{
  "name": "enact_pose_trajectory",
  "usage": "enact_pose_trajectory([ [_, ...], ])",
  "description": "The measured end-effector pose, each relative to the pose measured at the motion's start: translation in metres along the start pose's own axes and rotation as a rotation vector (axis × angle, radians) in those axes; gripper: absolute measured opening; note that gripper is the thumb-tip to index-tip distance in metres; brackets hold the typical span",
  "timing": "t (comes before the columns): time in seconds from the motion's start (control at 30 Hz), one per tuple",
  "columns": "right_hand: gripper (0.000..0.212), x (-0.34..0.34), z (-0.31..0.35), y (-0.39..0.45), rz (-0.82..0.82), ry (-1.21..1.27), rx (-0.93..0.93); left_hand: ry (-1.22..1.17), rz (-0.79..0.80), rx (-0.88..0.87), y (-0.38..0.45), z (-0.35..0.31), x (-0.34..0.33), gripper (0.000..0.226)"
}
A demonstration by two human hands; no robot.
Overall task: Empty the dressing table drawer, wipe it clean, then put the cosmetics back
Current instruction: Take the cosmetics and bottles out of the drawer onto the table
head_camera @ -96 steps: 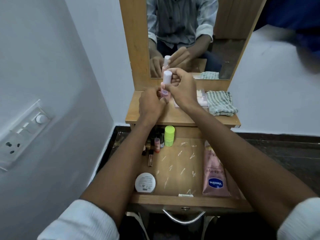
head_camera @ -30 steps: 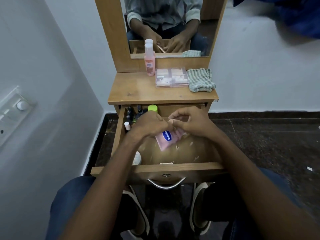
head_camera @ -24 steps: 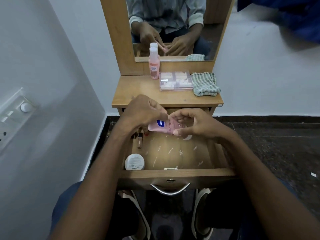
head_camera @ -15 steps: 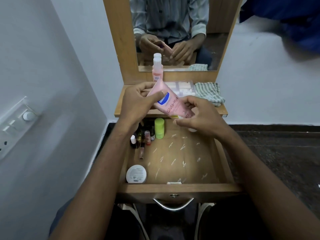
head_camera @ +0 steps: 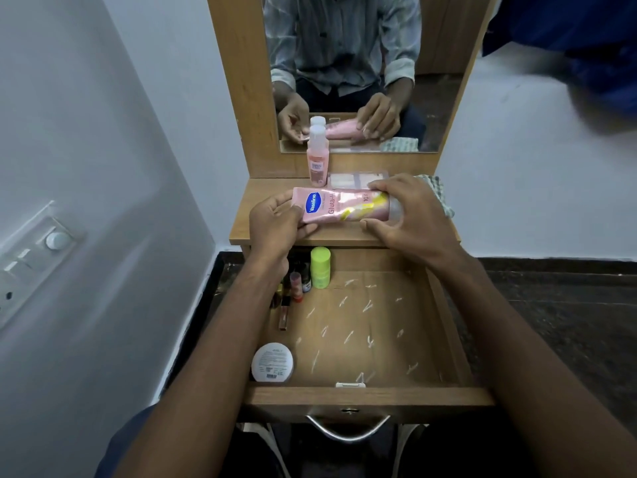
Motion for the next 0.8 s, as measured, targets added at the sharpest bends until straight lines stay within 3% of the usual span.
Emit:
enact_pose_trajectory([
  [0.27,0.056,-0.029,0.029,0.000,-0.011,0.014,0.004,0.021,-0.144,-0.046,0.019,0.004,0.025,0.036],
  [0.5,0.058,-0.073,0.065,0.021,0.000,-0.002,-0.007,0.491,-0.306,-0.273,0.024,-0.017,0.058,0.056],
  [0.6,0.060,-0.085,0.072,0.022,-0.059,-0.020,-0.034,0.705,-0.308,-0.227,0.032,-0.013,0.071,0.061],
  [0.7,0.055,-0.093,0.075,0.022,-0.083,-0.059,-0.049,0.621,-0.238,-0.172,0.036,-0.002,0.078,0.078],
  [0.8,0.048,-0.096,0.074,0.022,-0.115,-0.051,-0.073,0.533,-0.219,-0.177,0.039,0.003,0.081,0.074],
])
Point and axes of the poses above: each hand's wrist, its own y-axis towards the middle knuckle, its own x-axis out of the back of the hand, z = x × y, the point moved 8 cm from there along y, towards the middle knuckle, and after that the axes turned 10 degrees about y, right-handed, at the moved point
